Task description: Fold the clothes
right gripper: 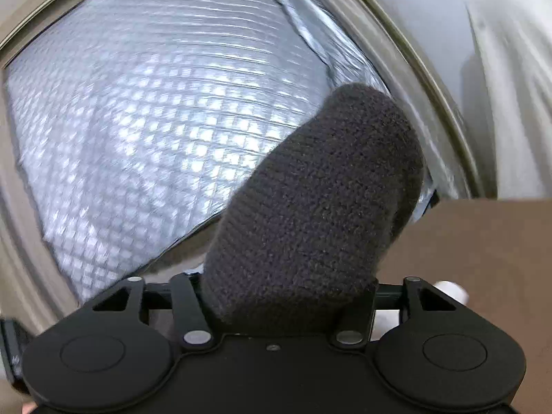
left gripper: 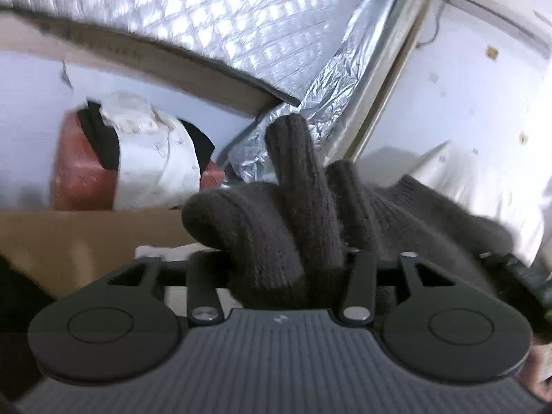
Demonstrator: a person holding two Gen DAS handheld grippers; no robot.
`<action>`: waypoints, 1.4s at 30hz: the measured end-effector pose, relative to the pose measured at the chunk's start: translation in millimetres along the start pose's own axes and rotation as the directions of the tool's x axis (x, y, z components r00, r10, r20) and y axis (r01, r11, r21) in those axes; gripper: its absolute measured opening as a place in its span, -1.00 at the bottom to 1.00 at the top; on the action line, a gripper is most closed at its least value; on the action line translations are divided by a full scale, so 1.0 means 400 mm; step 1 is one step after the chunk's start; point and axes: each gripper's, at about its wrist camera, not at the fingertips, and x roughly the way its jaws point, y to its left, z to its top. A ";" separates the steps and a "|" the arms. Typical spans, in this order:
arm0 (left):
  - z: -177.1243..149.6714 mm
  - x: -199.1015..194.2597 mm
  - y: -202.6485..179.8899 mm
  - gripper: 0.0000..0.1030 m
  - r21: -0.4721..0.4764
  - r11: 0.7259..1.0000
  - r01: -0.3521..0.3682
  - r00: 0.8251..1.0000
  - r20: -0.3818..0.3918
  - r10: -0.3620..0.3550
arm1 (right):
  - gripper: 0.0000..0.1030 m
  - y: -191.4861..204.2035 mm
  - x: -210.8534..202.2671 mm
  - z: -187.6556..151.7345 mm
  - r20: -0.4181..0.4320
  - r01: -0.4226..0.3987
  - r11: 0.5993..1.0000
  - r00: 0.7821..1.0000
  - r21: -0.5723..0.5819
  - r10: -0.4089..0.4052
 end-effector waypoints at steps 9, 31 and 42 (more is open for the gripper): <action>-0.175 0.222 0.297 0.57 -0.311 0.948 -0.073 0.980 -0.200 0.010 | 0.55 -0.323 0.318 -0.299 -0.123 0.297 0.926 0.953 0.233 -0.276; -0.171 0.196 0.246 0.51 -0.164 0.962 -0.221 0.974 -0.094 0.208 | 0.73 -0.224 0.161 -0.277 -0.227 0.235 0.882 0.962 0.408 -0.151; -0.130 0.148 0.242 -0.16 -0.183 0.975 -0.123 0.992 -0.040 0.118 | -0.57 -0.058 0.270 -0.474 -0.356 -0.030 0.791 0.882 0.611 0.309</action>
